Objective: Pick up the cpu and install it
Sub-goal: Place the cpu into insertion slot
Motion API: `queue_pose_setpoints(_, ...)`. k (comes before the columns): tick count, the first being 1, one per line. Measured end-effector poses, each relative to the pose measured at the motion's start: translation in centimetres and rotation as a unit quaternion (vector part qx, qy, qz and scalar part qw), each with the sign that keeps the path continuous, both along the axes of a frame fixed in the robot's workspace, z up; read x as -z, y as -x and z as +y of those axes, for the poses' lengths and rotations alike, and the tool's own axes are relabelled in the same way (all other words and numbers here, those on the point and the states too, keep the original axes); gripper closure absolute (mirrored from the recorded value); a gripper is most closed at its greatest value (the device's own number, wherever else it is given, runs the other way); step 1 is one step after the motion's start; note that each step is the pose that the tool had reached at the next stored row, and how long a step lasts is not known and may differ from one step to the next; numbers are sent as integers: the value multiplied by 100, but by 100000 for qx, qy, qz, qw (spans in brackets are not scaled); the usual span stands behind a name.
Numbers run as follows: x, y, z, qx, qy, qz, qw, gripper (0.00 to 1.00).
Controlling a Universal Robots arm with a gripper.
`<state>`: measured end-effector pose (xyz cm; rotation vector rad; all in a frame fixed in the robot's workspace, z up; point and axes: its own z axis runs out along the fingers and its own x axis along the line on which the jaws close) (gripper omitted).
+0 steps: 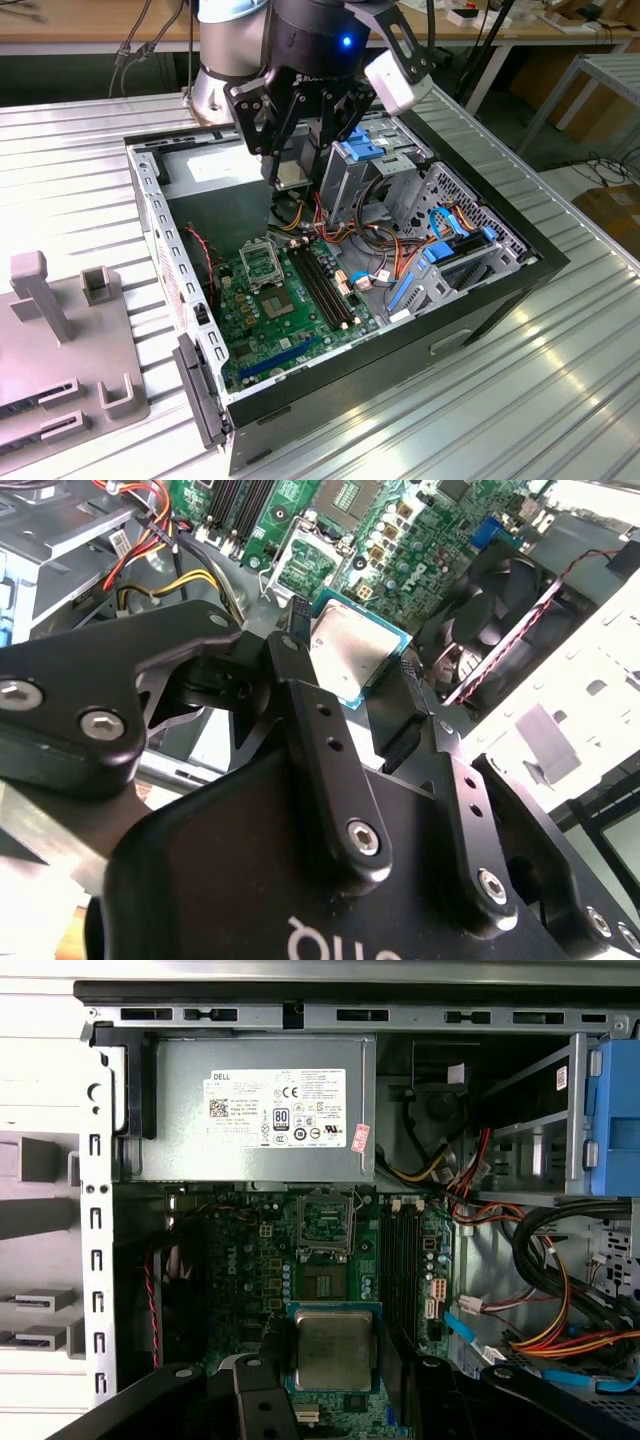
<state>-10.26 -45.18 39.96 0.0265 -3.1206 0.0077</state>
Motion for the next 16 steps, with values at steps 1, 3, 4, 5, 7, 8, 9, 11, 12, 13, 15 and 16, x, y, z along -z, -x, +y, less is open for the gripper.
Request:
queue_pose_setpoints(1,0,0,-3,1,4,2,100000,53)
queue_pose_setpoints(3,0,0,-11,-5,3,2,100000,53)
queue_pose_setpoints(4,0,0,-15,0,0,-1,100000,53)
queue_pose_setpoints(5,0,0,-20,2,2,2,100000,53)
queue_pose_setpoints(7,0,0,-26,5,-2,-1,100000,53)
queue_pose_setpoints(8,0,0,-28,4,0,1,100000,53)
queue_pose_setpoints(9,0,0,-31,6,1,1,100000,53)
queue_pose_setpoints(11,5,-9,-32,3,2,4,100000,53)
queue_pose_setpoints(12,10,-9,-33,5,-1,-1,100000,53)
queue_pose_setpoints(13,12,-9,-34,5,-10,-5,100000,53)
queue_pose_setpoints(15,12,-9,-38,3,-2,-2,100000,53)
queue_pose_setpoints(16,13,-9,-40,0,-4,-2,100000,53)
